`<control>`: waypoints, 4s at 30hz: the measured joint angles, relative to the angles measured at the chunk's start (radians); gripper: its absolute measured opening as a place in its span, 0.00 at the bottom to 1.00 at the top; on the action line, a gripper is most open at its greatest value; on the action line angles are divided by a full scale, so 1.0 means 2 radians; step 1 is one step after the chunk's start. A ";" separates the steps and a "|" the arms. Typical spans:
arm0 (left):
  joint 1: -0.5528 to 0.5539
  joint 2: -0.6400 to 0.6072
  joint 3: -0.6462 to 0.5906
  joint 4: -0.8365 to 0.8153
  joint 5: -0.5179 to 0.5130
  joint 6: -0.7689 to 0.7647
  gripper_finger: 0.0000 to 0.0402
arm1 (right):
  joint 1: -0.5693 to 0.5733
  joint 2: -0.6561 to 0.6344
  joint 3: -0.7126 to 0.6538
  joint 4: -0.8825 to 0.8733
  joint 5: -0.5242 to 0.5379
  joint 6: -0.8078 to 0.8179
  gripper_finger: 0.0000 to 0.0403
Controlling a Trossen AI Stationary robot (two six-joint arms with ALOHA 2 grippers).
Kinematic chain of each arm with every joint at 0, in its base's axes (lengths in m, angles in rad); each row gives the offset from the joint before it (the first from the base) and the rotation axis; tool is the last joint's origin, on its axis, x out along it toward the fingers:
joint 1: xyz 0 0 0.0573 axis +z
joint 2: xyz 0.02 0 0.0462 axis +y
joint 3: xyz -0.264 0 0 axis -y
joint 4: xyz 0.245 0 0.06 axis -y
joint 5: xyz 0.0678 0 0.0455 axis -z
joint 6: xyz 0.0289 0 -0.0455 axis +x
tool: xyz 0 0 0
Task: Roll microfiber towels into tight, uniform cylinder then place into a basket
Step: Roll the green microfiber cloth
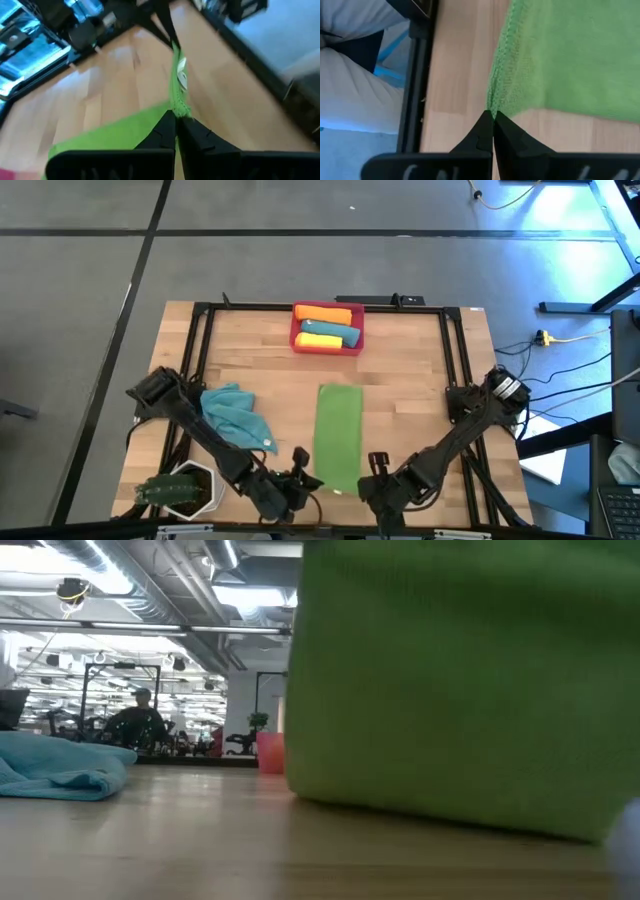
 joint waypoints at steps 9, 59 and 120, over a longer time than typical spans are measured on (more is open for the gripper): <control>0.016 -0.069 0.000 -0.102 0.041 -0.083 0.00 | -0.005 -0.030 0.022 -0.017 0.068 -0.047 0.01; 0.300 -0.058 -0.125 -0.044 0.085 -0.046 0.00 | -0.224 -0.028 -0.144 0.001 0.197 -0.020 0.01; 0.300 -0.126 -0.197 -0.017 0.109 -0.085 0.37 | -0.218 -0.085 -0.195 0.237 0.154 -0.125 0.30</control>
